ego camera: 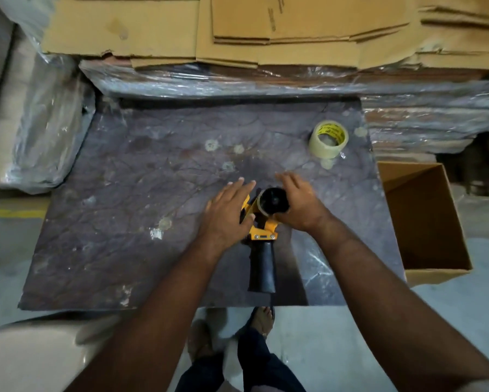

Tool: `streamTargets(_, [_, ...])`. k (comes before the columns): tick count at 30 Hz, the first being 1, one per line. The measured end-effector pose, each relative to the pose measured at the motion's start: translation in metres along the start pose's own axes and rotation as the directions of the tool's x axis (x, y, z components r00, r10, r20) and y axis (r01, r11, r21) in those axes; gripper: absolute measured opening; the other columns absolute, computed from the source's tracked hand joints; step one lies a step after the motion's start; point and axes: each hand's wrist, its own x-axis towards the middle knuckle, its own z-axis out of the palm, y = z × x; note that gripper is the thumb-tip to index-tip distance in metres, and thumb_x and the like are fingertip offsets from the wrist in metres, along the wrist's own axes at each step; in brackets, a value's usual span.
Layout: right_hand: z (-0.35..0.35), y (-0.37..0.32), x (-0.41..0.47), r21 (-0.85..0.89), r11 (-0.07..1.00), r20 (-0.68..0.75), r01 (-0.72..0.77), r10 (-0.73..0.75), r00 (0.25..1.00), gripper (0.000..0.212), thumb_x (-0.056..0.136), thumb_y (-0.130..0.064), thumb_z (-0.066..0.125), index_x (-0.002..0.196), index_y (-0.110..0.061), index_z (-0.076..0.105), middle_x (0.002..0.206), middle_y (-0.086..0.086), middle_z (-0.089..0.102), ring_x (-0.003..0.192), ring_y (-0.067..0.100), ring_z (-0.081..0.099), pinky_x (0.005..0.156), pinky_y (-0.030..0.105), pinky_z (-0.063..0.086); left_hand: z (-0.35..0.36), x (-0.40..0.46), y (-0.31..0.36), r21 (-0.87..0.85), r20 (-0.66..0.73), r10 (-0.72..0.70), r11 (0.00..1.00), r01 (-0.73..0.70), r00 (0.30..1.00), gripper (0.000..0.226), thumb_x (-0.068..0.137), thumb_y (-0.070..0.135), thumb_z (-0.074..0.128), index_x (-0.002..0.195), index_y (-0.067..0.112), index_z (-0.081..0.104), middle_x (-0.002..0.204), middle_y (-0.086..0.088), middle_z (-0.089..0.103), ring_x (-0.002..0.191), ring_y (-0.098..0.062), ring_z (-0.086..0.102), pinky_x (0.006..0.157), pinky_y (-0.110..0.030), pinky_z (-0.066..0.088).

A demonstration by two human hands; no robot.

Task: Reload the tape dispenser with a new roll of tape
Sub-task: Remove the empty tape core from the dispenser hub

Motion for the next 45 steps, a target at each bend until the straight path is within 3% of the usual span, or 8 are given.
streamTargets(5, [-0.022, 0.021, 0.032, -0.184, 0.971, 0.334, 0.154, -0.086, 0.939, 0.109, 0.066, -0.024, 0.090, 0.156, -0.020, 0.029, 0.149, 0.012, 0.046, 0.136, 0.030, 0.046, 0.107, 0.034, 0.040, 0.026, 0.045, 0.020, 0.194, 0.119, -0.122, 0.976, 0.098, 0.985, 0.060, 0.093, 0.032, 0.060, 0.149, 0.031, 0.039, 0.169, 0.003, 0.014, 0.157, -0.021, 0.006, 0.122, -0.054, 0.016])
streamTargets(10, [-0.020, 0.037, 0.021, -0.055, 0.996, 0.160, 0.065, -0.055, 0.986, 0.098, 0.068, -0.044, 0.087, 0.151, -0.016, 0.041, 0.140, 0.013, 0.054, 0.128, 0.030, 0.054, 0.103, 0.032, 0.043, 0.034, 0.052, 0.019, 0.237, 0.069, -0.166, 0.961, 0.145, 0.984, 0.022, 0.097, 0.035, 0.053, 0.112, 0.027, 0.066, 0.170, 0.003, 0.011, 0.157, -0.021, 0.005, 0.120, -0.052, 0.017])
streamTargets(19, [0.037, 0.007, -0.008, 0.163, 0.958, -0.196, -0.236, 0.266, 0.944, 0.090, 0.071, -0.056, 0.081, 0.143, -0.014, 0.046, 0.133, 0.013, 0.055, 0.119, 0.036, 0.058, 0.088, 0.043, 0.053, 0.040, 0.044, 0.010, 0.102, 0.025, -0.243, 0.965, 0.240, 0.970, 0.016, 0.096, 0.035, 0.057, 0.089, 0.027, 0.068, 0.169, 0.007, 0.014, 0.156, -0.015, 0.009, 0.112, -0.055, 0.026])
streamTargets(24, [0.025, 0.014, -0.003, 0.318, 0.914, -0.169, -0.252, 0.316, 0.934, 0.072, 0.077, -0.055, 0.075, 0.134, -0.016, 0.055, 0.126, 0.012, 0.061, 0.114, 0.028, 0.060, 0.092, 0.037, 0.051, 0.033, 0.047, 0.008, 0.076, 0.076, -0.226, 0.972, 0.220, 0.971, 0.010, 0.091, 0.037, 0.065, 0.086, 0.029, 0.066, 0.169, 0.007, 0.016, 0.156, -0.018, 0.010, 0.113, -0.058, 0.024])
streamTargets(29, [0.014, 0.041, 0.011, 0.607, 0.628, 0.125, -0.486, 0.529, 0.839, 0.027, 0.081, -0.043, 0.075, 0.090, -0.020, 0.064, 0.096, 0.011, 0.074, 0.085, 0.026, 0.072, 0.082, 0.048, 0.062, 0.020, 0.065, 0.005, -0.071, -0.082, -0.136, 0.989, 0.131, 0.987, 0.027, 0.085, 0.043, 0.065, 0.110, 0.031, 0.068, 0.155, 0.009, 0.045, 0.144, -0.020, 0.035, 0.112, -0.059, 0.025])
streamTargets(32, [0.005, 0.044, 0.009, 0.672, 0.460, 0.345, -0.580, 0.498, 0.795, 0.020, 0.092, -0.024, 0.071, 0.102, -0.007, 0.065, 0.102, 0.018, 0.072, 0.087, 0.025, 0.070, 0.076, 0.039, 0.063, 0.014, 0.092, 0.012, -0.063, 0.066, -0.071, 0.995, 0.075, 0.995, 0.039, 0.088, 0.042, 0.055, 0.124, 0.034, 0.063, 0.133, 0.005, 0.064, 0.134, -0.019, 0.046, 0.116, -0.057, 0.024])
streamTargets(37, [0.001, 0.042, 0.008, 0.617, 0.476, 0.398, -0.626, 0.497, 0.771, 0.027, 0.092, -0.016, 0.069, 0.113, -0.001, 0.064, 0.099, 0.016, 0.070, 0.086, 0.024, 0.069, 0.076, 0.039, 0.063, 0.010, 0.118, 0.036, 0.264, 0.450, -0.250, 0.954, 0.139, 0.858, 0.029, 0.088, 0.036, 0.064, 0.115, 0.028, 0.068, 0.127, -0.013, 0.061, 0.142, -0.029, 0.028, 0.114, -0.063, 0.002])
streamTargets(45, [0.020, 0.029, 0.016, 0.488, 0.586, 0.235, -0.647, 0.625, 0.744, 0.023, 0.084, -0.023, 0.078, 0.094, -0.003, 0.073, 0.089, 0.016, 0.075, 0.071, 0.026, 0.076, 0.070, 0.043, 0.065, 0.027, 0.116, 0.018, 0.274, 0.382, -0.291, 0.942, 0.193, 0.877, 0.031, 0.085, 0.054, 0.066, 0.101, 0.027, 0.069, 0.121, -0.008, 0.062, 0.140, -0.026, 0.031, 0.111, -0.065, 0.007])
